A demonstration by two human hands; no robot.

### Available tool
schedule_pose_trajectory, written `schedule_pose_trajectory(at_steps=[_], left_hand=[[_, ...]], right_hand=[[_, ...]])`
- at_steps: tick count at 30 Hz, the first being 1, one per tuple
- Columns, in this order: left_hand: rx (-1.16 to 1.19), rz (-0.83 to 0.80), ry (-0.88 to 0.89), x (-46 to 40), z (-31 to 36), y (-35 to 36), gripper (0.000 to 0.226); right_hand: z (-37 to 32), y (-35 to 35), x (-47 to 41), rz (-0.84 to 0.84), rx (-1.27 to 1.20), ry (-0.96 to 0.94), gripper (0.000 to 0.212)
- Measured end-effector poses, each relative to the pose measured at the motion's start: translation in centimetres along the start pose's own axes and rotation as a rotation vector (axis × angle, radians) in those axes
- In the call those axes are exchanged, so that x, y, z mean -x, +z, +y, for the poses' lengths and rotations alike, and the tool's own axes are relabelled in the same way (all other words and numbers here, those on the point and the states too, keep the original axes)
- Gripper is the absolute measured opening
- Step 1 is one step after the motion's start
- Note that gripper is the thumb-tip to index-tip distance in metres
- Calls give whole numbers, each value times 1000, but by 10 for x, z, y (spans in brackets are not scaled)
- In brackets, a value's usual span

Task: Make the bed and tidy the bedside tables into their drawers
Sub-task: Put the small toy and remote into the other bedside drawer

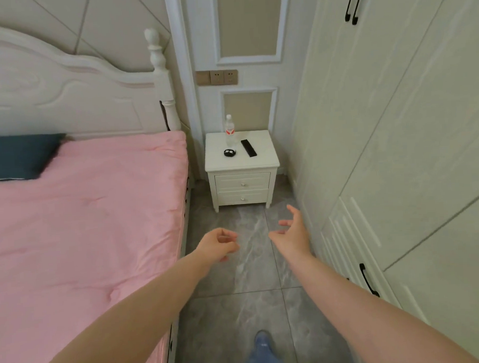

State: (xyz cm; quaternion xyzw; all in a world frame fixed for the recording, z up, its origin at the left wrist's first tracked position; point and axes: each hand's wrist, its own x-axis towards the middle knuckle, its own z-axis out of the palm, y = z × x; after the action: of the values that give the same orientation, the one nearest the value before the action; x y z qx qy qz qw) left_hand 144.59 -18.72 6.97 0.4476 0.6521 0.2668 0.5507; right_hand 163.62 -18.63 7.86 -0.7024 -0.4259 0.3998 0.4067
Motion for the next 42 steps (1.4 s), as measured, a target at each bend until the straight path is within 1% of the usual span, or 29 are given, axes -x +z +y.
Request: schedule_pose_trajectory(at_steps=[3, 8, 13, 16, 19, 22, 25, 28, 31, 33, 35, 40, 42], left_hand=[[21, 75, -45, -43, 19, -10, 23], [43, 120, -60, -97, 51, -28, 20], [49, 145, -92, -141, 70, -48, 21], [55, 142, -113, -182, 82, -64, 20], [53, 108, -94, -220, 99, -80, 21], [65, 67, -79, -266, 117, -107, 23], [118, 74, -86, -305, 136, -134, 26], [122, 88, -80, -334, 154, -156, 27], [118, 70, -78, -365, 171, -170, 28], [107, 65, -72, -384, 180, -176, 26], [94, 64, -69, -406, 188, -180, 24], [64, 38, -88, -463, 209, -179, 22], [53, 34, -96, -495, 219, -176, 25]], right_hand=[[-15, 11, -49, -51, 13, 19, 80], [-49, 36, -125, -129, 44, 8, 78], [-70, 65, -171, -192, 52, -31, 76], [-80, 87, -205, -168, 73, -16, 65], [-90, 105, -238, -144, 81, 8, 52], [-106, 133, -273, -107, 73, 36, 46], [-129, 155, -304, -89, 93, 46, 48], [-148, 170, -331, -86, 89, 41, 50], [-158, 183, -359, -50, 33, 100, 53], [-160, 189, -378, -19, -40, 182, 58], [-162, 193, -400, -19, -70, 220, 64], [-167, 203, -465, -44, -58, 213, 66], [-170, 207, -501, -59, -38, 199, 67]])
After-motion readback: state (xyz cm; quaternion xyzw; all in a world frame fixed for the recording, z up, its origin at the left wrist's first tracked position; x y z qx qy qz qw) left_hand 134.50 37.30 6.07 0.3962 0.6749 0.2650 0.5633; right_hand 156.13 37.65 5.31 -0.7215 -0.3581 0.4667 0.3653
